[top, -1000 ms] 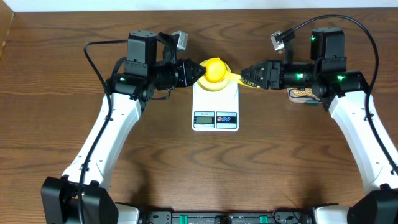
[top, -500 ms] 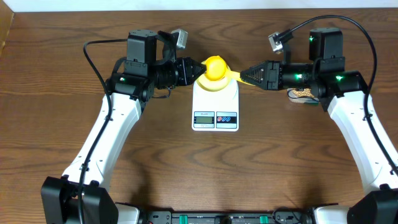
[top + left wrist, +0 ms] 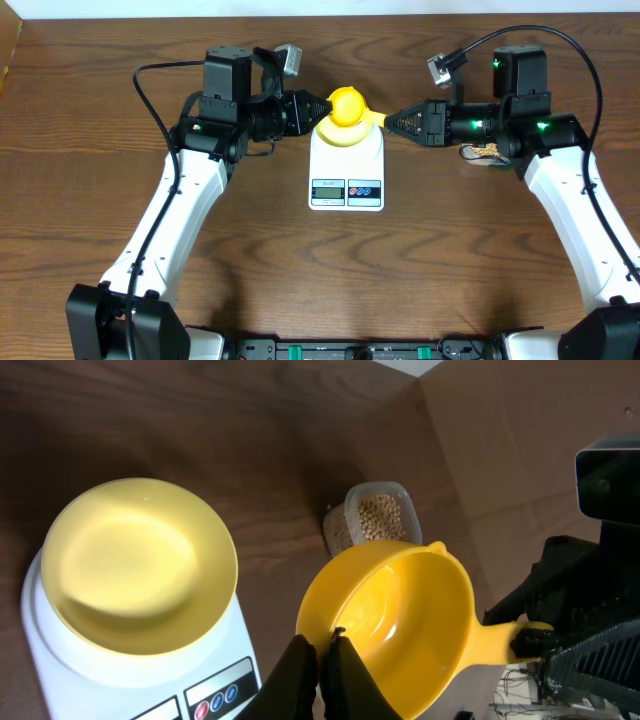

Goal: Scoop item into bowl and weigh 50g on scale
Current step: 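Grasp the scoop handle with the right gripper, release with left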

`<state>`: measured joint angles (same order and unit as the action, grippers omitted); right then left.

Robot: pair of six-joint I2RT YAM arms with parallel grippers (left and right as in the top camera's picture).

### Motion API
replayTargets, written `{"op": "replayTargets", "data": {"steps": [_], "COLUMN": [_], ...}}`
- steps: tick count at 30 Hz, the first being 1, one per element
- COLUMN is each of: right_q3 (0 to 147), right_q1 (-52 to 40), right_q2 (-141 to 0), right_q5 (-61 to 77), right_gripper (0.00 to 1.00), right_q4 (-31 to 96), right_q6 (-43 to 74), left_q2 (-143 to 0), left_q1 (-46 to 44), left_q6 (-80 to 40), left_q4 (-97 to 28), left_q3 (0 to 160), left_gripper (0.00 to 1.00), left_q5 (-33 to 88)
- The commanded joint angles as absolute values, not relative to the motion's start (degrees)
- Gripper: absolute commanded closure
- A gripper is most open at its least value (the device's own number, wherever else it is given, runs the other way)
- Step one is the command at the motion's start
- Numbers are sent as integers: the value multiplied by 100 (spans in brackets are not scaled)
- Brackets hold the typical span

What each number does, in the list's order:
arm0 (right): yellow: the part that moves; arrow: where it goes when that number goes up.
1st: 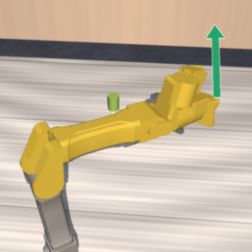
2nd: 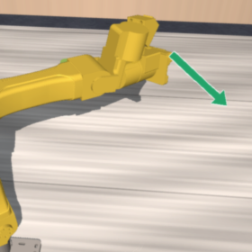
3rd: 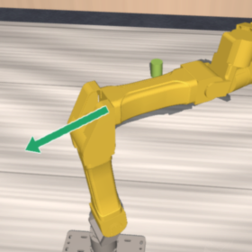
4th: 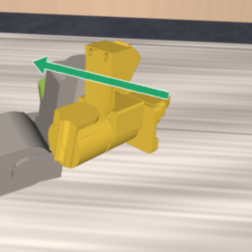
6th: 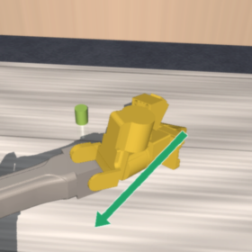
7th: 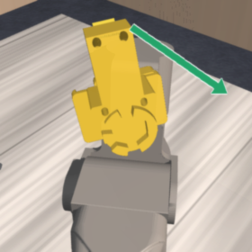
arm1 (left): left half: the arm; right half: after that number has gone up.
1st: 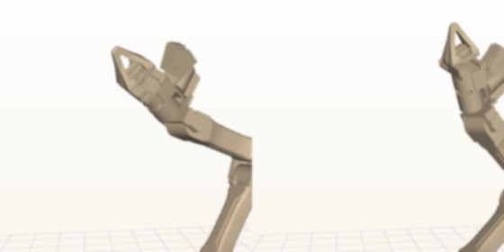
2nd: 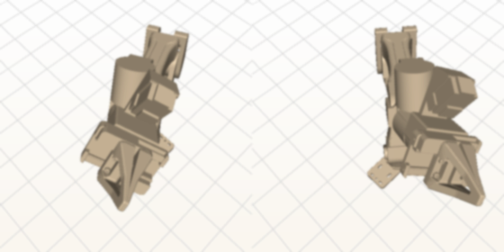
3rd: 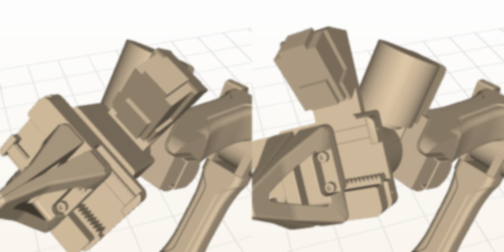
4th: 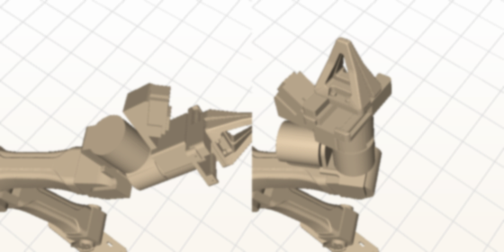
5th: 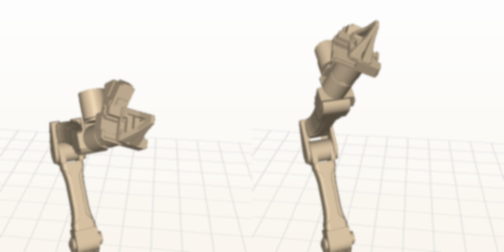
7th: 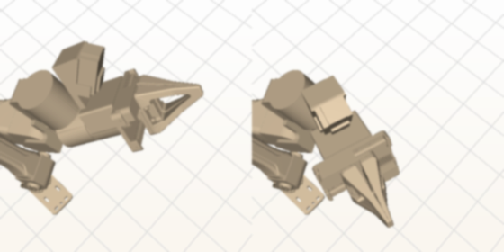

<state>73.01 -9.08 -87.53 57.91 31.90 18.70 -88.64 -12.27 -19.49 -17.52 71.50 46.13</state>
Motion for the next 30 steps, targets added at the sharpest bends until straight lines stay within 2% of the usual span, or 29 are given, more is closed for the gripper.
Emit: {"op": "replayTargets", "data": {"steps": [1,6,9,17,22,30], "right_q3": [7408,7408,7408,7408,7408,7745], "right_q1": [-954,-954,-954,-954,-954,-954], "right_q2": [-8729,-8729,-8729,-8729,-8729,-8711], "right_q5": [5900,5885,5883,5841,5651,4539], "right_gripper": [79,87,99,99,99,98], "right_q4": [3192,3197,3194,3194,3199,3905], "right_q6": [1844,1844,1844,1844,1894,1804], "left_q2": [-8748,-8746,-8748,-8748,-8748,-8742], "left_q1": [-1232,-1232,-1232,-1232,-1232,-1608], "left_q6": [-1918,-1916,-1918,-1870,-1619,-663], "left_q4": [-1723,-1723,-1728,-1728,-1846,-2982], "left_q3": [7277,7277,7277,7277,7277,7277], "left_gripper": [93,93,94,93,76,74], "left_q5": [4578,4536,4434,4359,4145,2617]}}
